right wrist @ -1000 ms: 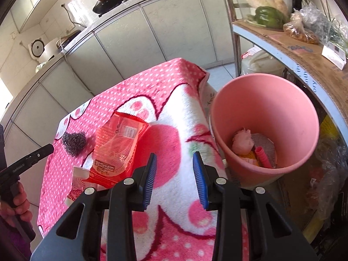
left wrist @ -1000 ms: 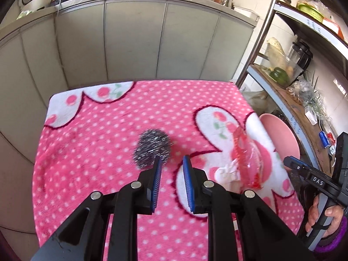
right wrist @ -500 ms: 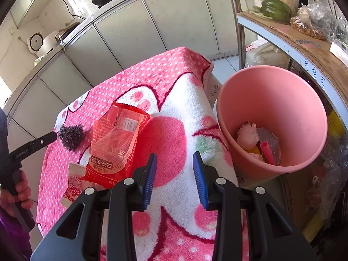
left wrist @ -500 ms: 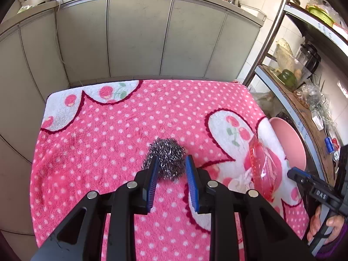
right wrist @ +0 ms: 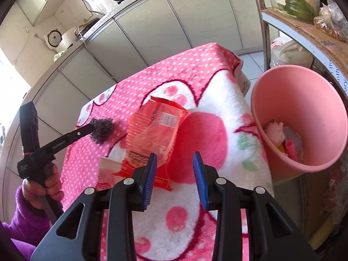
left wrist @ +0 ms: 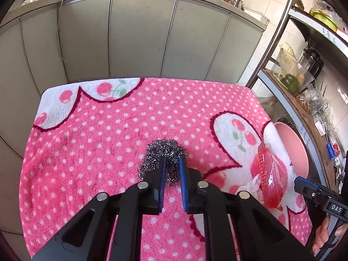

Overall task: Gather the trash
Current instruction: 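Grasp the steel-wool scrubber with the left tool, then grasp the red snack wrapper with the right tool while the left tool holds the scrubber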

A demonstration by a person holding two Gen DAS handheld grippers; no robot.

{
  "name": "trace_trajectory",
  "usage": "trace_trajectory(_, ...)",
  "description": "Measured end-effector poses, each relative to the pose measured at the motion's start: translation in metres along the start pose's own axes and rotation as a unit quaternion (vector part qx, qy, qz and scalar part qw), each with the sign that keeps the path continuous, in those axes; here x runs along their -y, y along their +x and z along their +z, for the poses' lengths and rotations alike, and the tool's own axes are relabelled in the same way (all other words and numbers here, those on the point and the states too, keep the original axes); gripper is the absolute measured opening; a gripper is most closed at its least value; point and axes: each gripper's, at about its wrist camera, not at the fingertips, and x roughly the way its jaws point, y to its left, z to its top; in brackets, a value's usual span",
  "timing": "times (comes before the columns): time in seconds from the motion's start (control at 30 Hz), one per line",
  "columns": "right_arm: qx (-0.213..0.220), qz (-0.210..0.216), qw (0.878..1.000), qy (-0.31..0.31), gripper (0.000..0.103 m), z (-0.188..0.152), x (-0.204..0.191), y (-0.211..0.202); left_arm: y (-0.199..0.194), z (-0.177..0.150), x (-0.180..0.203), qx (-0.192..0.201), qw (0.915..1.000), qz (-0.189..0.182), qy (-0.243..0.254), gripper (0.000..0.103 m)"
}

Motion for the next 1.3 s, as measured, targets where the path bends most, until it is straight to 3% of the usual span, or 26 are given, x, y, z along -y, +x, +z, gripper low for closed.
trace_trajectory(0.3,-0.005,0.021,1.000,-0.011,0.035,-0.006,-0.010,-0.001,-0.032,-0.004,-0.005,0.040,0.9992,-0.002,-0.003,0.007)
trace_trajectory(0.37,-0.010,0.024,1.000,-0.017,0.048,-0.009,-0.013,0.000,-0.039,-0.006,-0.008,0.044,0.9990,-0.004,-0.008,0.007)
trace_trajectory(0.6,-0.026,0.046,0.999,-0.004,0.058,-0.017,-0.016,0.011,-0.054,-0.012,-0.009,0.048,0.9984,-0.027,-0.015,0.007)
trace_trajectory(0.87,-0.029,0.016,0.999,-0.023,0.058,-0.014,-0.019,0.027,-0.059,-0.018,-0.003,0.043,0.9984,-0.036,-0.009,0.007)
trace_trajectory(1.03,-0.017,0.023,0.998,-0.048,0.058,-0.011,-0.026,0.032,-0.061,-0.021,-0.002,0.041,0.9985,-0.035,-0.009,0.007)
trace_trajectory(1.1,-0.016,0.027,0.998,-0.060,0.052,-0.011,-0.029,0.034,-0.062,-0.021,-0.001,0.040,0.9986,-0.034,-0.011,0.007)
trace_trajectory(1.13,-0.019,0.027,0.997,-0.063,0.040,-0.011,-0.030,0.036,-0.063,-0.022,-0.001,0.039,0.9986,-0.033,-0.011,0.007)
trace_trajectory(1.2,-0.027,0.033,0.997,-0.066,0.031,-0.012,-0.032,0.038,-0.065,-0.022,0.001,0.040,0.9986,-0.035,-0.011,0.007)
trace_trajectory(1.27,-0.027,0.030,0.997,-0.071,0.008,-0.012,-0.033,0.039,-0.066,-0.023,0.002,0.042,0.9985,-0.034,-0.007,0.007)
trace_trajectory(1.3,-0.029,0.031,0.996,-0.072,0.006,-0.012,-0.033,0.039,-0.067,-0.022,0.003,0.042,0.9985,-0.034,-0.006,0.007)
